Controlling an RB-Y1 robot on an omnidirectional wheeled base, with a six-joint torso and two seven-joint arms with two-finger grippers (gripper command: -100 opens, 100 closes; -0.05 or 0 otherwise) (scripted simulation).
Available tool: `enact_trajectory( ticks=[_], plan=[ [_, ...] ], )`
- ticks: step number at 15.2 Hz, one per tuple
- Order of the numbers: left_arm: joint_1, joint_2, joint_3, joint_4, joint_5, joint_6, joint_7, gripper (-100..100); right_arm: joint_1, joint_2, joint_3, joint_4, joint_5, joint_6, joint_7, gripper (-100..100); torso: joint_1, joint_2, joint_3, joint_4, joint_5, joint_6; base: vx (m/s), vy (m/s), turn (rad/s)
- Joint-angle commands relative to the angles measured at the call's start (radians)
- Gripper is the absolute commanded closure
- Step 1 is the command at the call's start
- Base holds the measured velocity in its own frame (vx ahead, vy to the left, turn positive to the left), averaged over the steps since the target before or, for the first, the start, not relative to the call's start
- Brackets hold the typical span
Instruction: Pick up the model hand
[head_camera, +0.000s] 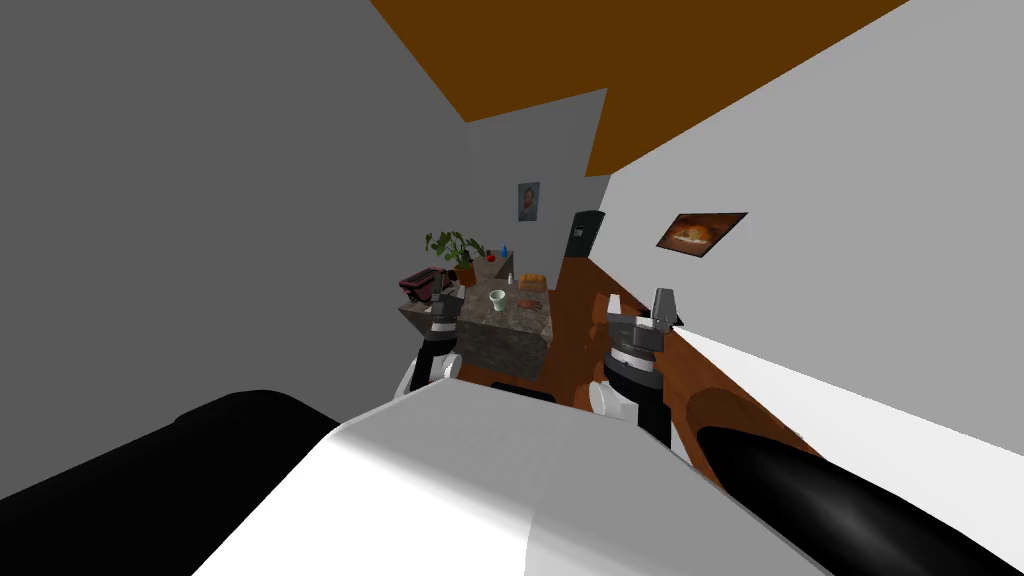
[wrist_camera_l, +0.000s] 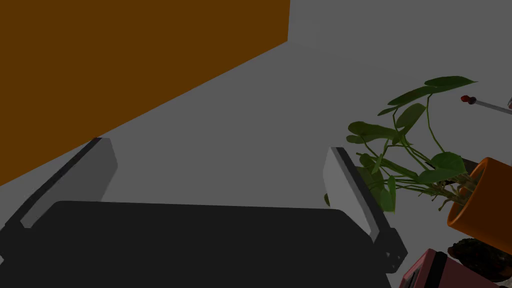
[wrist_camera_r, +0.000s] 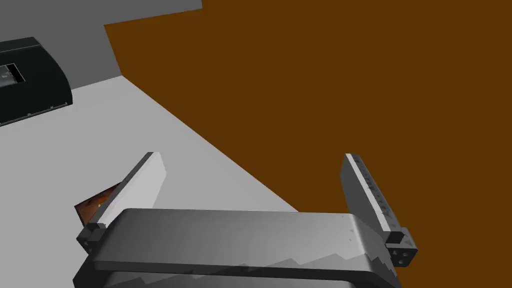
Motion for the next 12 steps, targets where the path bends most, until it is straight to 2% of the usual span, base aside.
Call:
enact_trajectory(
  ticks=[1,2,3,4,5,6,12],
  plan=[
    [0.000,0.000,0.000,0.000,0.000,0.000,0.000,0,0.008,-0.047,0.000,0.007,0.002,0.004,-0.003,-100,0.000,0.000,0.000,0.000,0.000,0.000,0.005,-0.004,-0.015],
    [0.000,0.000,0.000,0.000,0.000,0.000,0.000,0,0.008,-0.047,0.000,0.007,0.002,0.004,-0.003,-100,0.000,0.000,0.000,0.000,0.000,0.000,0.009,-0.007,-0.017],
    [0.000,0.000,0.000,0.000,0.000,0.000,0.000,0,0.017,-0.081,0.000,0.014,0.005,0.008,-0.005,-100,-0.001,0.000,0.000,0.000,0.000,0.000,0.010,-0.011,-0.018],
    [0.000,0.000,0.000,0.000,0.000,0.000,0.000,0,0.017,-0.084,0.000,0.014,0.005,0.008,-0.005,-100,-0.001,0.000,0.000,0.000,0.000,0.000,0.010,-0.014,-0.015],
    [0.000,0.000,0.000,0.000,0.000,0.000,0.000,0,0.027,-0.118,0.000,0.024,0.009,0.013,-0.009,-100,-0.001,-0.001,0.000,0.000,0.000,0.000,0.012,-0.017,-0.018],
    [0.000,0.000,0.000,0.000,0.000,0.000,0.000,0,0.027,-0.125,0.000,0.024,0.009,0.013,-0.009,-100,-0.002,-0.001,0.000,0.000,0.000,0.000,0.011,-0.017,-0.018],
    [0.000,0.000,0.000,0.000,0.000,0.000,0.000,0,0.072,-0.268,0.001,0.071,0.026,0.035,-0.023,-100,-0.003,-0.001,0.000,0.000,-0.001,0.000,0.008,-0.029,-0.017]
  ],
)
